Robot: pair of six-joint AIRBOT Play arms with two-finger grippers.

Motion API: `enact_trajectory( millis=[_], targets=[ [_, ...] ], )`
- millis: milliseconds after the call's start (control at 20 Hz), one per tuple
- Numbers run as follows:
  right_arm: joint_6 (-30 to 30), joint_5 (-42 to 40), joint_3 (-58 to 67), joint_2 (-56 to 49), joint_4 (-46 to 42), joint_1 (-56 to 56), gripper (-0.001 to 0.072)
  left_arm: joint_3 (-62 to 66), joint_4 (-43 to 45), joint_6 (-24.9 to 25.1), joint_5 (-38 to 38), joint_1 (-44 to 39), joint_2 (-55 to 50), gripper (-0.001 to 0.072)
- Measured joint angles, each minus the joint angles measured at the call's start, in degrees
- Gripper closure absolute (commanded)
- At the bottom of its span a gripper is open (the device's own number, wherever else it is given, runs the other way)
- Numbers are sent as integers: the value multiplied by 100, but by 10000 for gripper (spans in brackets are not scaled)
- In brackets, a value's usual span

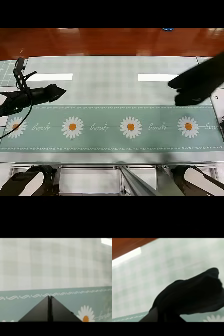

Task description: Fold the shirts.

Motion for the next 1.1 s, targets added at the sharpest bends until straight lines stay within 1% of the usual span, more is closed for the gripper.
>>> enact_trajectory(
  millis=[200, 350, 450, 550, 700, 900, 950, 1000, 1050, 1100],
  targets=[
    [-107, 745, -136, 109, -256, -927, 691, 0, -155, 4, 205, 0, -2, 690],
    [-131, 1023, -544, 358, -640, -1497, 691, 0, -199, 15, 315, 0, 0, 690],
    [-136, 1108, -1032, 619, -1025, -1882, 691, 0, -221, 17, 372, 0, -2, 690],
    [-184, 1158, -1644, 925, -1499, -2297, 691, 0, -227, 17, 417, 0, 0, 690],
    [-149, 1189, -2575, 1351, -2430, -2938, 688, 0, -234, 17, 507, 0, 0, 691],
    [-2, 1196, -3484, 1690, -3617, -3390, 687, 0, -234, 22, 551, -4, 0, 690],
    [9, 1196, -3672, 1742, -3829, -3436, 634, 0, -234, 48, 557, -4, 0, 690],
    [33, 1198, -3869, 1781, -4048, -3473, 418, 0, -234, 70, 560, -4, 0, 690],
    [48, 1196, -4041, 1808, -4212, -3495, 289, 0, -234, 90, 557, -4, -2, 690],
    [46, 1196, -4205, 1827, -4317, -3512, 296, 0, -234, 111, 562, -4, -2, 690]
  ],
)
